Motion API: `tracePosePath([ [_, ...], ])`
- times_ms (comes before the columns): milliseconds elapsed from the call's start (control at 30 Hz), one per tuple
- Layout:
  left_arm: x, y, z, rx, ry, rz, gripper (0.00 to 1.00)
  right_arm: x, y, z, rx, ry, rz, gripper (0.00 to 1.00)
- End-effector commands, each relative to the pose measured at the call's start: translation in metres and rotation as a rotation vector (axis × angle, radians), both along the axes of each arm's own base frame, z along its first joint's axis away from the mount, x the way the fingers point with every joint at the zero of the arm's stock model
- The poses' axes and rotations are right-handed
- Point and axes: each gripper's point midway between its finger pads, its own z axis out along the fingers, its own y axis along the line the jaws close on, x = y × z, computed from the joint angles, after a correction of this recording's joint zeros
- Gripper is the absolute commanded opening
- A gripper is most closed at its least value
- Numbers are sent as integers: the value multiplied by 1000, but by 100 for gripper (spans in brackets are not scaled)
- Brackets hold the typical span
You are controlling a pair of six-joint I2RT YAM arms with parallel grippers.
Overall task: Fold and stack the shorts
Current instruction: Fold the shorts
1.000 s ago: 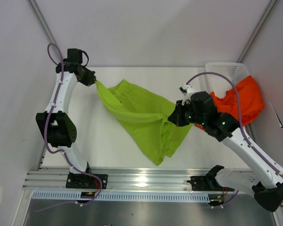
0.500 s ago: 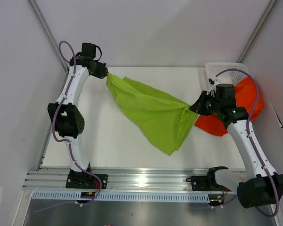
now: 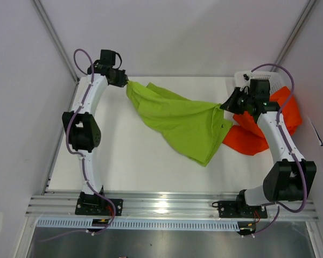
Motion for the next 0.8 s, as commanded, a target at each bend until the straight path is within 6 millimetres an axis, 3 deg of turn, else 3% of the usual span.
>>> tracePosePath([
  [0,11,1,39,-26,-108,17,0,14,10,26,38,-87,49,0],
  [67,9,16,37,-9,-119,31,0,6,20,19,27,-85,80,0],
  [133,3,31,38,-1,-122,28,0,-6,44,25,29,-117,146,0],
  [300,-20,51,32,37,-85,-19,0,-57,104,33,19,-175,328,0],
  [333,-30,71,23,47,-57,7,0,-82,128,45,27,-214,411,0],
  [433,-46,92,11,55,-33,5,0,-123,155,63,26,-268,502,0],
  [467,-56,96,8,49,-31,-2,0,-152,178,69,41,-281,593,0],
  [533,-70,111,-7,30,-10,-2,0,-184,196,80,54,-315,658,0],
  [567,-84,114,-18,25,19,-1,0,-215,214,83,54,-330,735,0],
  [600,-89,121,-18,36,20,-5,0,-231,223,86,60,-338,768,0],
  [633,-96,135,-21,43,32,17,0,-265,239,87,75,-334,861,0],
  [767,-127,165,-30,65,89,52,0,-296,256,90,63,-337,899,0],
])
